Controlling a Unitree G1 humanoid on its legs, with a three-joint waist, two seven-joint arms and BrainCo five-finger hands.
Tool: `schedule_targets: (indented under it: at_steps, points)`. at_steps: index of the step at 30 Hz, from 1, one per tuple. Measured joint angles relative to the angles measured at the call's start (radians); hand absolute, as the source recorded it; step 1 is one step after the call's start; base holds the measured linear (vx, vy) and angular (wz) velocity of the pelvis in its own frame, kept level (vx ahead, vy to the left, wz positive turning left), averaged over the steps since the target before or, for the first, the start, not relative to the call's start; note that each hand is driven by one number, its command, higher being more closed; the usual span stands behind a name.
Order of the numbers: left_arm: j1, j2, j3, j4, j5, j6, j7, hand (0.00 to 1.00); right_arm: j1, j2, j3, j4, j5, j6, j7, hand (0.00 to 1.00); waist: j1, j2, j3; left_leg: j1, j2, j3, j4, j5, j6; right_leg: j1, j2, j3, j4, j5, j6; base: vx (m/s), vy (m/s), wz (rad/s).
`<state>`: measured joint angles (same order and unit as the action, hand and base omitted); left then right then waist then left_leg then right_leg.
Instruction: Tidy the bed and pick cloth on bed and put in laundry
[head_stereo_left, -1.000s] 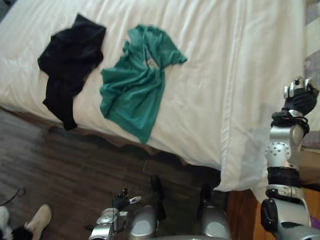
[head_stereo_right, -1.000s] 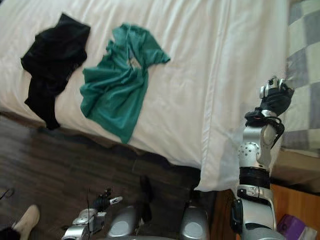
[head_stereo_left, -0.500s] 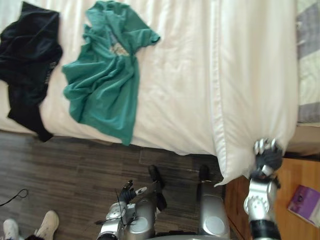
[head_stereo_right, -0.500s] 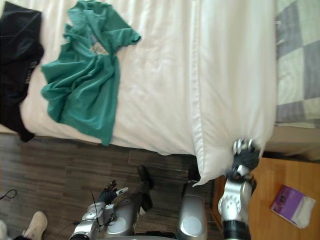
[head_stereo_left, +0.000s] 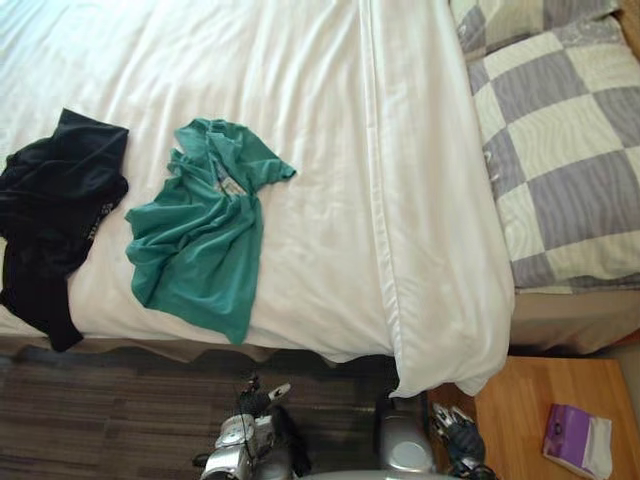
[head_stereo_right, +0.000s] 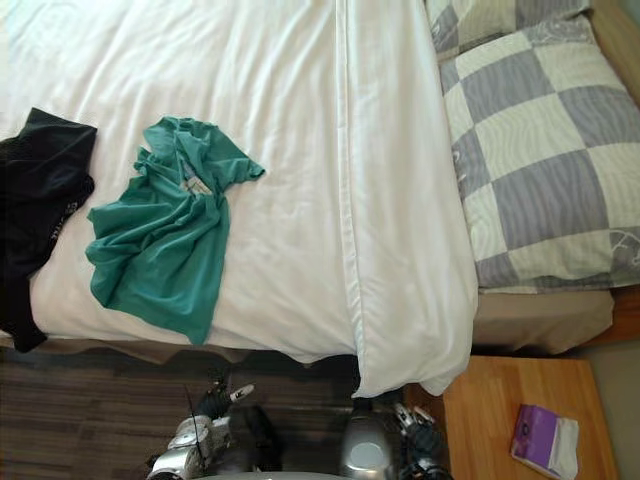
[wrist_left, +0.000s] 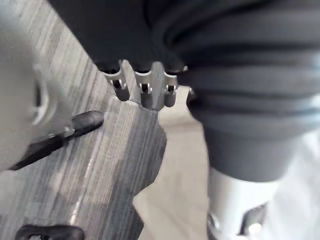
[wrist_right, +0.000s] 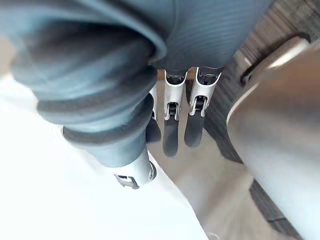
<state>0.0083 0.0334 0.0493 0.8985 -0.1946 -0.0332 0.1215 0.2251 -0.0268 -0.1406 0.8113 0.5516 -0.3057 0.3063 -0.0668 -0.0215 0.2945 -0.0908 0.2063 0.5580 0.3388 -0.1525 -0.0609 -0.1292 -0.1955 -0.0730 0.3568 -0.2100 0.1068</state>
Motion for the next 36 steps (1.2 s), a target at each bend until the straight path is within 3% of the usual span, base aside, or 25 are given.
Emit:
schedule_targets:
  at_steps: [3,4,6,7,8,10,11,12,13,14,15,16,17,18,19,20,21,23,24,26,27,28,30,32,36]
  points:
    - [0.017,-0.019,0.062,-0.001,-0.008,-0.036,0.015,0.0,-0.005,-0.044,0.022,0.0,-0.054,-0.022,-0.007,0.0,0.001,0.055,-0.006,-0.097,0.13,-0.053,0.362,-0.039,0.008,0.057,-0.002,-0.013,0.038,-0.005,0.015,0.08,0.151,-0.02]
    - [0.023,-0.021,0.075,0.004,-0.008,-0.048,0.014,0.0,-0.006,-0.047,0.026,0.003,-0.058,-0.032,-0.007,0.0,0.002,0.055,-0.009,-0.098,0.133,-0.057,0.383,-0.039,0.008,0.062,-0.007,-0.006,0.039,-0.005,0.015,0.08,0.2,-0.37]
    - [0.04,-0.013,0.111,0.027,-0.008,-0.084,0.009,0.0,-0.016,-0.042,0.012,0.022,-0.074,-0.045,-0.007,0.0,0.0,0.021,-0.036,-0.086,0.1,-0.061,0.402,-0.062,0.0,0.04,-0.06,0.019,0.029,0.003,0.028,0.03,0.193,-0.38]
    - [0.047,-0.007,0.135,0.038,-0.008,-0.102,0.005,0.0,-0.026,-0.034,-0.012,0.036,-0.085,-0.05,-0.007,0.0,0.006,0.02,-0.041,-0.071,0.139,-0.097,0.426,-0.085,0.033,0.042,-0.064,0.043,0.024,0.009,0.038,0.01,0.194,-0.52]
    - [0.056,0.001,0.152,0.063,-0.009,-0.111,-0.01,0.0,-0.032,-0.036,-0.031,0.062,-0.094,-0.058,-0.006,0.0,-0.002,0.019,-0.049,-0.037,0.197,-0.166,0.363,-0.091,0.026,0.039,-0.076,0.071,0.026,0.017,0.053,0.01,0.203,-0.5]
    - [0.059,0.003,0.152,0.086,-0.009,-0.13,-0.031,0.0,-0.032,-0.042,-0.067,0.101,-0.091,-0.058,-0.004,0.0,-0.005,0.018,-0.059,0.021,0.235,-0.251,0.196,-0.07,0.017,0.023,-0.112,0.094,0.029,0.036,0.088,0.03,0.353,-0.17]
    - [0.061,0.002,0.145,0.089,-0.009,-0.14,-0.036,0.0,-0.032,-0.051,-0.081,0.125,-0.09,-0.057,0.0,0.0,-0.003,0.018,-0.073,0.042,0.241,-0.284,0.115,-0.022,0.025,0.003,-0.136,0.107,0.028,0.045,0.113,-0.02,0.586,-0.01]
    - [0.058,0.009,0.12,0.094,-0.009,-0.146,-0.039,0.0,-0.038,-0.069,-0.094,0.154,-0.09,-0.057,0.002,0.0,-0.007,0.02,-0.087,0.052,0.206,-0.29,0.077,-0.039,-0.102,-0.004,-0.187,0.129,0.002,0.059,0.153,-0.04,0.732,0.13]
    - [0.058,0.018,0.092,0.094,-0.009,-0.146,-0.044,0.0,-0.039,-0.067,-0.101,0.179,-0.09,-0.055,0.001,0.0,-0.014,0.005,-0.092,0.048,0.184,-0.278,0.092,-0.083,-0.198,0.005,-0.223,0.13,-0.029,0.092,0.151,-0.05,0.672,0.21]
    - [0.058,0.049,0.063,0.093,-0.008,-0.142,-0.047,0.0,-0.038,-0.043,-0.095,0.206,-0.092,-0.042,0.001,0.0,-0.01,-0.024,-0.094,0.014,0.156,-0.282,0.15,-0.094,-0.196,0.006,-0.257,0.124,-0.054,0.162,0.14,-0.1,0.675,0.14]
    - [0.069,0.078,0.037,0.094,0.002,-0.125,-0.048,0.0,-0.031,-0.011,-0.108,0.227,-0.092,-0.047,-0.008,0.0,0.004,-0.012,-0.098,-0.011,0.157,-0.27,0.182,-0.099,-0.196,0.001,-0.261,0.07,-0.078,0.299,0.041,-0.1,0.48,0.02]
    - [0.08,0.084,0.029,0.093,0.012,-0.121,-0.048,0.0,-0.031,-0.013,-0.116,0.228,-0.093,-0.05,-0.009,0.0,0.004,-0.007,-0.102,-0.005,0.156,-0.251,0.166,-0.099,-0.194,-0.004,-0.26,0.034,-0.084,0.351,-0.017,-0.1,0.523,-0.09]
    - [0.108,0.096,0.025,0.092,0.032,-0.117,-0.048,0.0,-0.034,-0.026,-0.115,0.233,-0.116,-0.051,0.008,0.0,0.001,-0.007,-0.108,0.036,0.144,-0.227,0.089,-0.078,-0.159,-0.018,-0.236,-0.068,-0.045,0.352,-0.056,-0.06,0.413,0.08]
    - [0.114,0.101,0.017,0.091,0.043,-0.118,-0.051,0.0,-0.026,-0.023,-0.114,0.232,-0.147,-0.069,0.026,0.0,-0.003,-0.009,-0.115,0.049,0.138,-0.228,0.03,-0.045,-0.144,-0.009,-0.191,-0.122,-0.011,0.286,-0.011,-0.04,0.329,0.19]
    - [0.117,0.105,0.006,0.091,0.052,-0.118,-0.053,0.0,-0.019,-0.019,-0.113,0.23,-0.159,-0.081,0.034,0.0,-0.003,-0.007,-0.12,0.051,0.128,-0.23,-0.007,-0.025,-0.133,-0.007,-0.159,-0.15,0.009,0.252,-0.003,-0.01,0.198,0.42]
    - [0.119,0.111,-0.021,0.086,0.061,-0.119,-0.058,0.0,-0.014,-0.018,-0.104,0.223,-0.173,-0.089,0.043,0.0,-0.003,-0.005,-0.122,0.052,0.109,-0.238,-0.061,0.006,-0.119,-0.008,-0.104,-0.185,0.038,0.202,-0.001,-0.01,0.153,0.54]
    - [0.116,0.111,-0.06,0.06,0.095,-0.119,-0.066,0.0,-0.016,-0.027,-0.057,0.202,-0.194,-0.107,0.051,0.0,-0.003,-0.002,-0.126,0.053,0.055,-0.247,-0.163,0.066,-0.09,-0.013,-0.009,-0.238,0.053,0.065,-0.007,0.0,0.15,0.5]
    - [0.1,0.108,-0.099,0.052,0.123,-0.104,-0.076,0.0,-0.023,-0.046,-0.008,0.164,-0.213,-0.13,0.05,0.0,-0.004,0.0,-0.131,0.034,-0.006,-0.264,-0.207,0.098,-0.07,0.008,0.036,-0.225,-0.028,-0.02,-0.038,-0.02,0.118,0.55]
    - [0.086,0.091,-0.149,0.047,0.152,-0.078,-0.076,0.0,-0.045,-0.066,0.023,0.141,-0.218,-0.137,0.049,0.0,-0.006,0.039,-0.135,0.02,-0.022,-0.265,-0.216,0.126,-0.063,0.009,0.038,-0.223,-0.051,-0.009,-0.048,-0.03,0.11,0.62]
    - [0.073,0.078,-0.198,0.044,0.199,-0.057,-0.069,0.0,-0.065,-0.079,0.07,0.121,-0.215,-0.143,0.046,0.0,0.0,0.058,-0.126,0.007,-0.026,-0.268,-0.19,0.123,-0.061,0.013,0.025,-0.237,-0.042,-0.005,-0.05,-0.02,0.063,0.48]
    - [0.069,0.077,-0.215,0.043,0.215,-0.049,-0.055,0.0,-0.1,-0.091,0.148,0.085,-0.213,-0.142,0.039,0.0,-0.004,0.073,-0.125,-0.053,-0.021,-0.266,-0.06,0.117,-0.058,0.024,0.003,-0.248,-0.025,-0.017,-0.046,-0.02,0.024,0.41]
    - [0.07,0.075,-0.213,0.039,0.206,-0.051,-0.052,0.0,-0.108,-0.098,0.176,0.07,-0.219,-0.138,0.033,0.0,-0.004,0.063,-0.115,-0.083,-0.011,-0.269,0.009,0.114,-0.059,0.031,-0.004,-0.253,-0.025,-0.023,-0.047,-0.04,0.052,0.36]
    - [0.085,0.068,-0.204,-0.023,0.188,-0.092,-0.056,0.0,-0.151,-0.126,0.254,0.048,-0.267,-0.106,-0.008,0.0,0.031,0.091,-0.084,-0.168,0.029,-0.31,0.267,0.133,-0.084,0.078,-0.013,-0.254,-0.02,-0.031,-0.041,-0.06,0.075,-0.04]
    - [0.113,0.065,-0.209,-0.036,0.189,-0.134,-0.071,0.0,-0.162,-0.13,0.26,0.046,-0.29,-0.092,-0.031,0.0,0.028,0.108,-0.095,-0.16,0.012,-0.31,0.25,0.136,-0.087,0.089,-0.039,-0.256,-0.018,-0.021,-0.025,0.04,0.08,0.01]
    - [0.138,0.067,-0.2,-0.041,0.181,-0.174,-0.122,0.0,-0.198,-0.138,0.226,0.047,-0.287,-0.053,-0.041,0.0,0.025,0.095,-0.091,-0.069,-0.031,-0.36,0.002,0.102,-0.062,0.051,-0.097,-0.213,-0.011,0.007,-0.005,0.09,0.151,-0.11]
